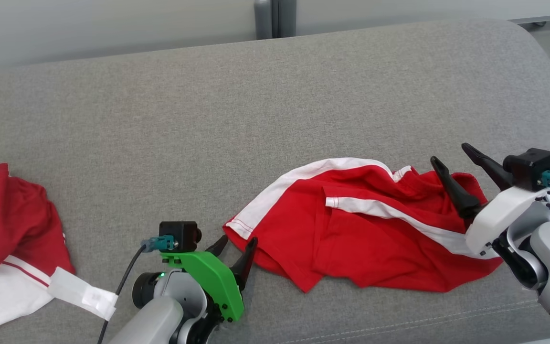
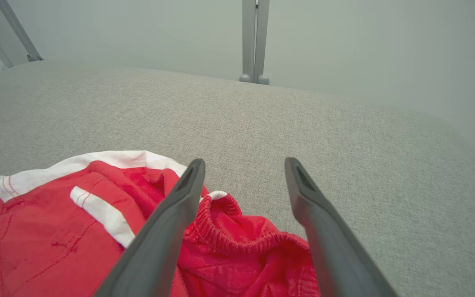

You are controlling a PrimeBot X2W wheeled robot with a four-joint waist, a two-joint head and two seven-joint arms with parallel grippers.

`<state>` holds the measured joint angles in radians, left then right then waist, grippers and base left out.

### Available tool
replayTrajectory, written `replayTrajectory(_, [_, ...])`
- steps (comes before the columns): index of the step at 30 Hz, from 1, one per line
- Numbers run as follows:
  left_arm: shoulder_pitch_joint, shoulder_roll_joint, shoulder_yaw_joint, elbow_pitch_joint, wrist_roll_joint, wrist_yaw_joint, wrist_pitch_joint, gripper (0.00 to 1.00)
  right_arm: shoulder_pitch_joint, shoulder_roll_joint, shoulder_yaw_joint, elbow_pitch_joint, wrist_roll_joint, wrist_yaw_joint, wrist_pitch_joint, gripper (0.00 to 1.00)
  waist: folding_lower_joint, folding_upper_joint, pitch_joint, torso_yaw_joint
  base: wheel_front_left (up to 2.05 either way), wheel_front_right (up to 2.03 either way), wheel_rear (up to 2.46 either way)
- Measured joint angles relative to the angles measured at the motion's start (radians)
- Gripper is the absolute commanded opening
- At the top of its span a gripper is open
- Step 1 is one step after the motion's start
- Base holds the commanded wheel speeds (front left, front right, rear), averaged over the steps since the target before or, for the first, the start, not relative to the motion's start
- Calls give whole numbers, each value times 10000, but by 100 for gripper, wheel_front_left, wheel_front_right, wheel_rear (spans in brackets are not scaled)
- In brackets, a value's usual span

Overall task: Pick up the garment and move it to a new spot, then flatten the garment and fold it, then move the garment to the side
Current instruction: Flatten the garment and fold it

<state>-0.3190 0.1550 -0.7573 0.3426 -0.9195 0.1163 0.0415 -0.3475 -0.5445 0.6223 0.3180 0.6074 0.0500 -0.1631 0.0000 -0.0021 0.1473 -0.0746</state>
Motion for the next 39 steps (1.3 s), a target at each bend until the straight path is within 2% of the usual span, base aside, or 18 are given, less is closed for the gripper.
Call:
replayTrajectory(4, [13,-224,148,167,-255,4,293,100,-186,203,86,-86,-4,23,29,100,0,0,130,105,0,0,0])
replayTrajectory(10, [-41,-236,510,360,-360,31,355,100,-352,453,337,-90,-104,27,132,100,0,0,326,107,0,0,0])
replayTrajectory(20, [-106,-405,481,318,-362,31,410,100,-349,441,322,190,-121,12,146,100,0,0,436,-218,0,0,0])
replayTrajectory(35, [-340,-416,437,98,-263,31,535,100,-331,456,311,391,-121,-69,127,100,0,0,366,-298,0,0,0])
replayTrajectory(36, [-340,-420,443,73,-263,31,537,95,-331,454,311,403,-121,-79,111,100,0,0,358,-295,0,0,0])
replayTrajectory(37, [-340,-424,441,73,-263,31,545,86,-330,454,311,414,-121,-79,94,100,0,0,350,-292,0,0,0])
replayTrajectory(39, [-340,-428,474,115,-263,31,543,81,-329,464,324,435,-121,-77,84,100,0,0,330,-290,0,0,0])
